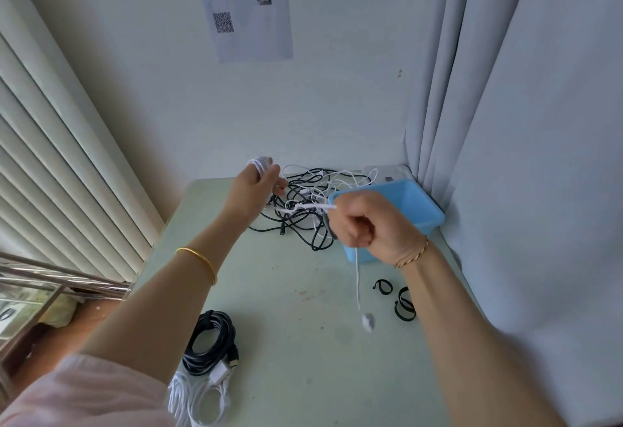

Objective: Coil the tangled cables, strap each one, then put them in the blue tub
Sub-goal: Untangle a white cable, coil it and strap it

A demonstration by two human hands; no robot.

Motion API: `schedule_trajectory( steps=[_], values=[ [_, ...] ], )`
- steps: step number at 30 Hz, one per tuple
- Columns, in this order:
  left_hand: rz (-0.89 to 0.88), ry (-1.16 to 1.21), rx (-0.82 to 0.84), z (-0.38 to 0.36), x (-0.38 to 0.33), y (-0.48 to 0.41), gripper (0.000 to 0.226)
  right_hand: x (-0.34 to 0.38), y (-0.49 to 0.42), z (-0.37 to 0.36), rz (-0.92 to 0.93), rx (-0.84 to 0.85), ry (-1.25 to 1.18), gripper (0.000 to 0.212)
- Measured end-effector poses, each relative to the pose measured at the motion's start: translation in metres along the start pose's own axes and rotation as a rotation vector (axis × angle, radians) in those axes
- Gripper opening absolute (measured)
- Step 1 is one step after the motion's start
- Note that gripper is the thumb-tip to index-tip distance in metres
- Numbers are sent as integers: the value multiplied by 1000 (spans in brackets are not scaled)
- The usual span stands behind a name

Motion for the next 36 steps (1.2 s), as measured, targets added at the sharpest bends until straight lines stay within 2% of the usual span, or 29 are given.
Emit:
schedule_trajectory(
  steps=[2,4,7,9,13,15,17,19,21,24,26,28,30,34,36],
  values=[
    [46,-176,97,-7,0,3,35,8,-5,7,71,-84,-122,31],
    [113,-258,276,-17,0,7,45,16,-10,15,114,-187,-167,31],
    [200,-205,546,-27,-6,19,66,24,-15,35,169,-358,-186,31],
    [181,-169,685,-29,-14,26,75,26,-15,48,197,-458,-188,33],
    [70,-31,929,-37,-37,41,52,18,-14,69,179,-644,-210,38],
    [66,92,969,-37,-46,42,45,6,-11,73,58,-760,-118,37],
    [87,168,976,-34,-50,40,46,-7,-3,74,-154,-830,119,36],
    [97,192,980,-31,-49,38,47,-19,1,68,-308,-752,280,26],
    [100,226,1003,-28,-49,37,48,-24,-2,58,-321,-605,298,7],
    [104,287,1037,-26,-54,38,50,-19,-12,50,-223,-434,471,20],
    [99,312,1053,-25,-60,38,48,-14,-17,42,-179,-355,645,24],
    [82,338,1056,-26,-64,38,47,-10,-21,36,-107,-286,718,28],
    [60,396,1060,-26,-67,37,47,-13,-23,32,-55,-247,603,32],
    [9,482,1065,-27,-68,33,45,-19,-24,27,29,-239,42,26],
    [34,615,1086,-26,-66,30,37,-20,-23,22,53,-201,-156,24]
  ],
)
Point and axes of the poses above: each hand's wrist, its own y-axis away from the middle knuckle, its own z-axis out of the back of the hand, x = y × z, the point moved 4 cm from there along -y, towards the middle knuckle, and after that the axes turned 9 degrees about x, right-handed, at the moved point
